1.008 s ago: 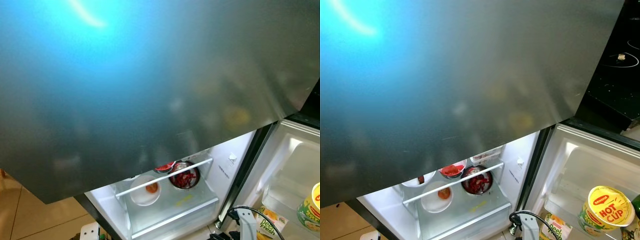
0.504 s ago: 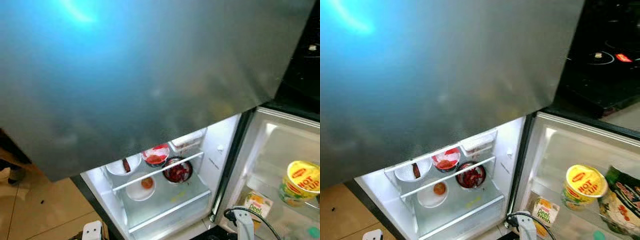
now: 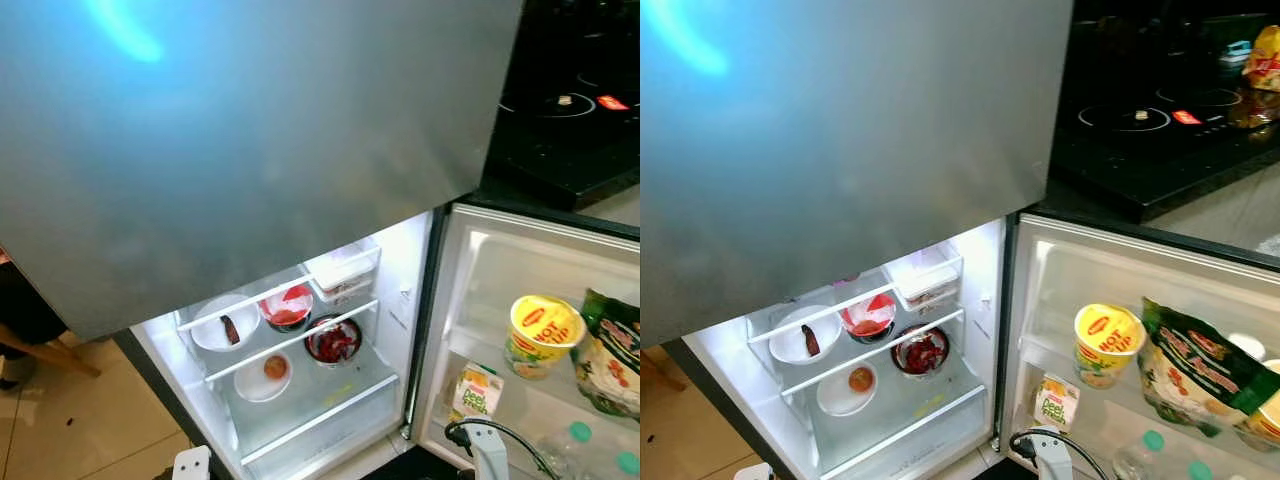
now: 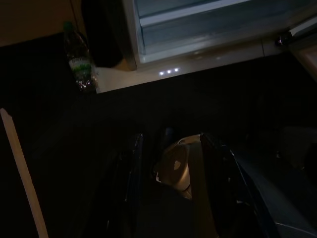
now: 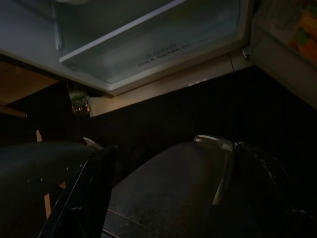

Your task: Restocking fridge

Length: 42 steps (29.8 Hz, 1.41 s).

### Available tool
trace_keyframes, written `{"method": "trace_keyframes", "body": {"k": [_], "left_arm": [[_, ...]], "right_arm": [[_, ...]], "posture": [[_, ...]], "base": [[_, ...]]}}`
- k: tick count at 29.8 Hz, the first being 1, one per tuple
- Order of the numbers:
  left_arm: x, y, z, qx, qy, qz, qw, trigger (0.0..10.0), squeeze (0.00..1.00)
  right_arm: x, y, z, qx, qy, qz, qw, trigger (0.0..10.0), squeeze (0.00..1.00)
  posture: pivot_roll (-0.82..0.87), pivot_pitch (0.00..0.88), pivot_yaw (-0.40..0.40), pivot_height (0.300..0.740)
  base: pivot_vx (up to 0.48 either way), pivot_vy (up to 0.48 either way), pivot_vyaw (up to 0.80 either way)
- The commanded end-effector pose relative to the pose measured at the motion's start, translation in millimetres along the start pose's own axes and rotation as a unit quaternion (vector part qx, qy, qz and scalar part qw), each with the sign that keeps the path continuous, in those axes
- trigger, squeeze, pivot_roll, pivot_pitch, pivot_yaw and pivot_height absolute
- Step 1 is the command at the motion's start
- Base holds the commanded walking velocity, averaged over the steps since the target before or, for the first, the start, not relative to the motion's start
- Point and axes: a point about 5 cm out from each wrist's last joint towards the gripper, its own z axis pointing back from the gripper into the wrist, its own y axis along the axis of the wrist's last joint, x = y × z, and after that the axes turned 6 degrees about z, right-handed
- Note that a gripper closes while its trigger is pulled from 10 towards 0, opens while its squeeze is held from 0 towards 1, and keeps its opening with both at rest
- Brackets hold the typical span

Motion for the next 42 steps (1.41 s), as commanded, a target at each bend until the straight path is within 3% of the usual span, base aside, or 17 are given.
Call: {"method": "trace_keyframes", "body": {"k": [1, 38, 42], "left_arm": [[-0.8, -3.4, 0.4, -0.007, 0.004, -0.002, 1.000, 10.0, 0.00], [0.0, -9.0, 1.0, -0.016, 0.003, -0.002, 1.000, 10.0, 0.00], [-0.9, -9.0, 1.2, -0.014, 0.005, 0.001, 1.000, 10.0, 0.00]], "right_arm": [[-1.6, 2.3, -1.2, 0.001, 0.000, 0.001, 1.000, 10.0, 0.00], [-2.8, 3.4, -1.2, 0.001, 0.015, 0.007, 1.000, 10.0, 0.00], [-3.7, 3.7, -1.5, 0.001, 0.017, 0.007, 1.000, 10.0, 0.00]], "posture": [[-0.04, 0.000, 0.014, 0.740], [-0.06, 0.000, 0.014, 0.740], [-0.06, 0.000, 0.014, 0.740]], "base": [[-0.412, 0.000, 0.00], [-0.432, 0.000, 0.00], [0.000, 0.000, 0.00]]}}
